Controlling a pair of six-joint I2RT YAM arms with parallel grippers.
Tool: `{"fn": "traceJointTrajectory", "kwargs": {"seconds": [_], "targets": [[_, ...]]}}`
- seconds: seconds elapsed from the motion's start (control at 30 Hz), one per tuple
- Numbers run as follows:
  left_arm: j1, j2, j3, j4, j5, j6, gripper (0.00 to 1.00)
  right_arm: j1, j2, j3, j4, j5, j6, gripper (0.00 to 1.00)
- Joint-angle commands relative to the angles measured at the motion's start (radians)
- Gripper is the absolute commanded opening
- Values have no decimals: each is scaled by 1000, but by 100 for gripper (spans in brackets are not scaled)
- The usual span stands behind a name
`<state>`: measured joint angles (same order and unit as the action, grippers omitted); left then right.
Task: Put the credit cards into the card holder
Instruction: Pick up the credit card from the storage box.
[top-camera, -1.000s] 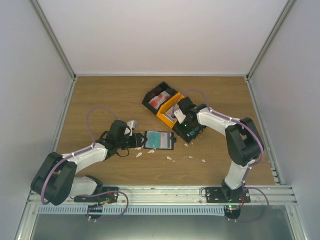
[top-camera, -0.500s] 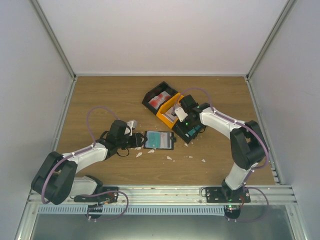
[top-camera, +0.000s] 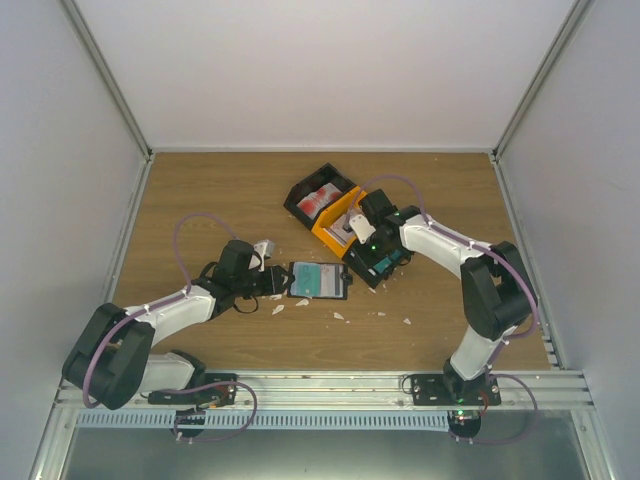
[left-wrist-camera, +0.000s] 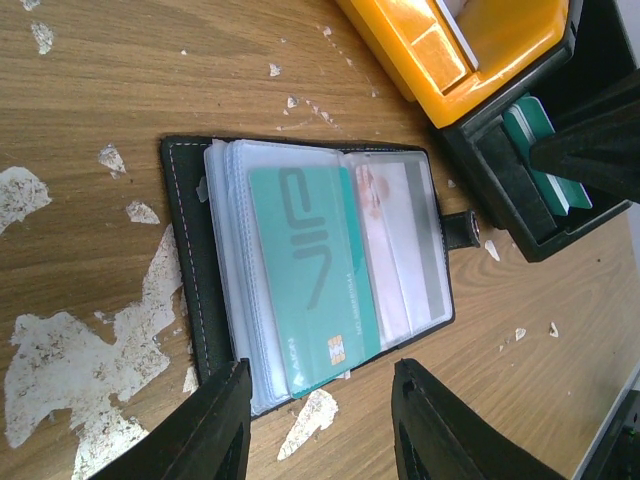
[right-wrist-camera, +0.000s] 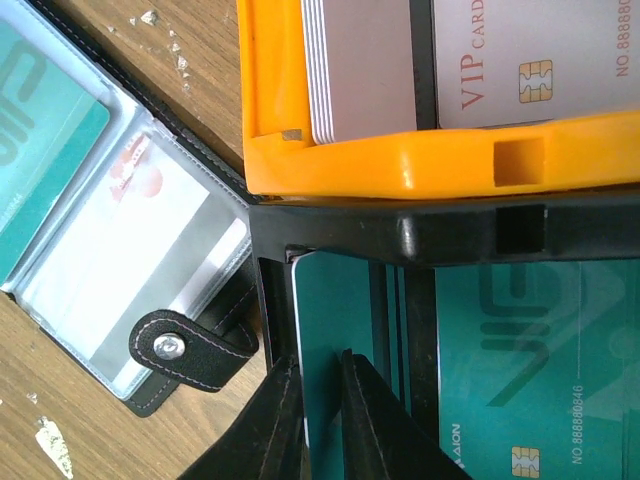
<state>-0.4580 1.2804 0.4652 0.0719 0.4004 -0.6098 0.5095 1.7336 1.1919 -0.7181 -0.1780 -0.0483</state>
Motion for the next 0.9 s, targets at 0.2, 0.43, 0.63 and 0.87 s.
{"fn": "traceJointTrajectory", "kwargs": {"seconds": [0.2, 0.43, 0.63, 0.87], "targets": [[-5, 5, -7, 54, 1, 17, 41, -1, -38, -6, -3, -29, 0, 9], [-5, 2, -4, 52, 1, 16, 41, -2, -64, -6, -3, -37, 1, 7], [-5, 2, -2, 51, 2, 17, 41, -1, -69, -8, -1, -38, 1, 5], [-6, 4, -5, 52, 0, 17, 41, -2, -53, -18, 8, -64, -8, 9]]}}
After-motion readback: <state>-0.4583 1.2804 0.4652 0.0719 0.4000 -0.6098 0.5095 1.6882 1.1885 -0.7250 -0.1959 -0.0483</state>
